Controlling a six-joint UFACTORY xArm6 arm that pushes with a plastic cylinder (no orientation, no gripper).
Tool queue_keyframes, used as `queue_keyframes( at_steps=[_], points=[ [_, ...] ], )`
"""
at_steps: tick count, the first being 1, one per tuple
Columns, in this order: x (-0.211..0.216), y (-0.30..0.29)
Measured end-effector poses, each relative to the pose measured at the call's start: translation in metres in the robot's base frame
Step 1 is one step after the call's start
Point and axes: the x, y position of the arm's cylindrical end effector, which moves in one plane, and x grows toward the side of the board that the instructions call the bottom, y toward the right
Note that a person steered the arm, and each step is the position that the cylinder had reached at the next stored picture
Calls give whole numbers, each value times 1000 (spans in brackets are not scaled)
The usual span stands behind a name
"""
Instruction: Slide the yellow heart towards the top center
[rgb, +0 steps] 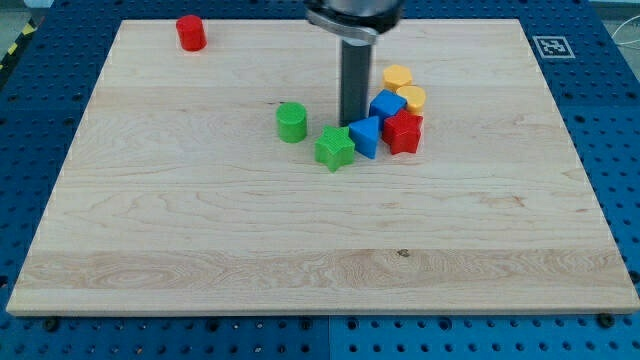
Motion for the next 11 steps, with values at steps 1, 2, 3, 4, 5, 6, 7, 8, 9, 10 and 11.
queue_keyframes(
  at_steps=[1,2,3,4,5,6,7,8,9,10,11],
  points=[
    [4,51],
    [9,95],
    [11,122],
    [9,99],
    [-13,89],
    [-35,88],
    [-49,88],
    [-65,89],
    [-89,65],
    [-109,64],
    [-125,96]
  ],
)
